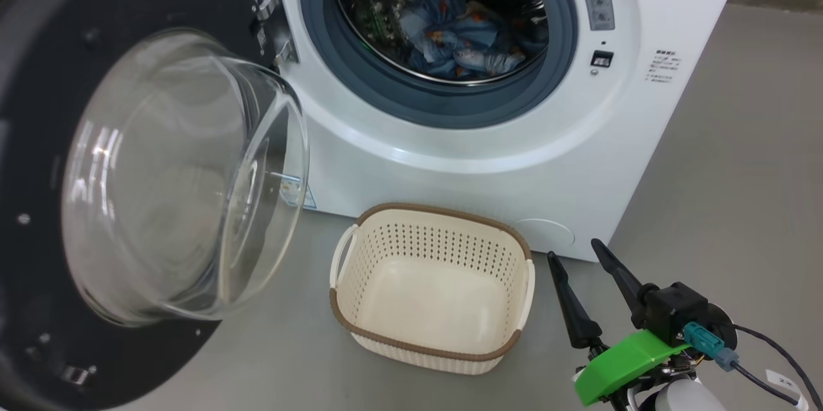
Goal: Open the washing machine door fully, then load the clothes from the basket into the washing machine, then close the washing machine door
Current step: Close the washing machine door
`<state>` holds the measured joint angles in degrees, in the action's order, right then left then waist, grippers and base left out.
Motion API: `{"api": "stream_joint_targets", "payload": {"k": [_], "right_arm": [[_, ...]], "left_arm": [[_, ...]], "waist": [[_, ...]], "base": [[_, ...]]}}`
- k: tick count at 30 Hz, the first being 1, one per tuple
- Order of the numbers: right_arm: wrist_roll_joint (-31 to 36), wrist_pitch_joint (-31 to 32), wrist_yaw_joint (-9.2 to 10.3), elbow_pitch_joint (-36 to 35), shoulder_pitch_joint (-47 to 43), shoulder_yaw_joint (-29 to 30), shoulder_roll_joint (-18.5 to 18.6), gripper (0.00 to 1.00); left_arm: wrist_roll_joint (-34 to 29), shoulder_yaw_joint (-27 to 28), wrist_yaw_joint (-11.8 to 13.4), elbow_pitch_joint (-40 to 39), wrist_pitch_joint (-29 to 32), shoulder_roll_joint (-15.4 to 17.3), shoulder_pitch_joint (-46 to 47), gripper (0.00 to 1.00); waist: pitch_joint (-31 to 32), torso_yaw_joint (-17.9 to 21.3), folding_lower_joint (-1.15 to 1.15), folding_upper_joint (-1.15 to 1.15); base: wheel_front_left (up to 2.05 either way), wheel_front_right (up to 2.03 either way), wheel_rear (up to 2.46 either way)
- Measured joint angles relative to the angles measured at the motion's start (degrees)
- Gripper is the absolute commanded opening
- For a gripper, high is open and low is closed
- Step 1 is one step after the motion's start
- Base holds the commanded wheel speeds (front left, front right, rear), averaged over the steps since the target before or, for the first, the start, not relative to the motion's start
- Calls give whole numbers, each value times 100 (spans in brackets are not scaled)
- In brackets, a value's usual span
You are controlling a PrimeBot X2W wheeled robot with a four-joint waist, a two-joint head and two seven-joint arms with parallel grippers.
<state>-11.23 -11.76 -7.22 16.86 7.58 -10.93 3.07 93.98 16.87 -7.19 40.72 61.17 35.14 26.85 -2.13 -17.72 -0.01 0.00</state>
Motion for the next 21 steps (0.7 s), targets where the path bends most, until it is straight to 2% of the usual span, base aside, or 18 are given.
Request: {"api": "stream_joint_targets", "payload": {"k": [3,6,15,21], "right_arm": [[-36,-45,0,45,-8,-16,2,100],[-180,-97,0,86,-40,-56,3,100],[-294,-202,0,207,-122,-63,7,100],[-336,-244,0,216,-124,-21,9,100]], "left_arm": [[37,-19,2,-176,129,-87,-102,0],[167,-18,109,-512,297,-229,-257,0],[391,-165,786,-2011,561,-639,-895,0],[456,-232,1332,-3162,579,-926,-1299,0]], "waist": [[62,26,0,0],[114,91,0,0],[196,341,1,0],[243,546,1,0]], "base": [[0,0,0],[0,0,0],[0,0,0],[0,0,0]]}}
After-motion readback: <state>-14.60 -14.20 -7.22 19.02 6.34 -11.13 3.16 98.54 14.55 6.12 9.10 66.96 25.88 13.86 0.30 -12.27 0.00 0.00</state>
